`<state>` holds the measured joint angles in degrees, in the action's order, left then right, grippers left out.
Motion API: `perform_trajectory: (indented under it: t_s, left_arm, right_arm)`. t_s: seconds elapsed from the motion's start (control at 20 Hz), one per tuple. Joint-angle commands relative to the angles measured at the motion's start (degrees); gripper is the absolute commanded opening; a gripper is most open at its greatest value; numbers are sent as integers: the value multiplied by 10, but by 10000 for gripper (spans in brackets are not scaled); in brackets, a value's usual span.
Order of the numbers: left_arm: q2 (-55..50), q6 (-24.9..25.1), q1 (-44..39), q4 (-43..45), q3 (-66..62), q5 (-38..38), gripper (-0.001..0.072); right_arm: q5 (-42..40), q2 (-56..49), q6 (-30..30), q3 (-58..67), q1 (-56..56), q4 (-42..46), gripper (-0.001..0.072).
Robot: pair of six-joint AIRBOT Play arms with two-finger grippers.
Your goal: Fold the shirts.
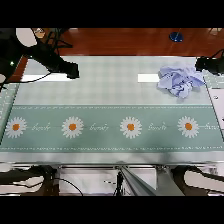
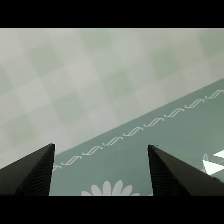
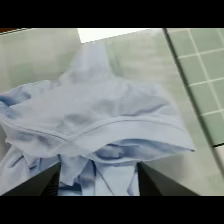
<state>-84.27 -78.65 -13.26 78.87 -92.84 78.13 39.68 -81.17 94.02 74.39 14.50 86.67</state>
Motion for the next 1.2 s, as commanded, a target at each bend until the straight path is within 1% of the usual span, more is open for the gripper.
perform_trajectory:
  t_s: [0.0,0.15,0.3,0.4,0.5,0.55,0.65,0.75,0.8,0.85,0.95,1.05,1.1,1.15]
  left_arm:
    - [2,0,0,-47,-1,8,720]
    - [3,0,0,-74,-1,4,720]
    - [3,0,0,-80,-1,4,720]
    - [4,0,0,-85,-1,4,720]
    - [7,0,0,-93,-1,4,720]
    - [9,0,0,-96,-1,4,720]
    - [12,0,0,-95,-1,4,720]
    - [17,2,0,-95,-1,3,708]
    - [21,2,0,-95,-3,3,615]
    - [26,2,0,-96,-7,-1,570]
    - [45,2,0,-116,-24,-25,571]
    - [67,2,0,-136,-61,-43,571]
    - [77,2,0,-143,-83,-47,571]
    - [89,2,0,-144,-110,-46,571]
  right_arm:
    - [-60,-61,-18,1,30,-136,512]
    - [-82,-111,-25,1,16,-153,512]
    - [-113,-160,-28,1,-3,-164,512]
    - [-146,-189,-28,1,-11,-206,509]
    - [-162,-215,-28,1,-11,-252,503]
    - [-161,-224,-27,1,-11,-254,396]
    - [-163,-228,-28,2,-11,-260,36]
    - [-162,-215,-36,19,-11,-267,37]
    - [-154,-199,-61,34,-12,-267,36]
    - [-138,-177,-92,50,-12,-273,36]
    - [-102,-113,-163,80,-18,-282,36]
    - [-62,-34,-222,118,-30,-283,36]
    - [-44,8,-246,137,-38,-282,36]
    - [-28,46,-256,154,-47,-283,36]
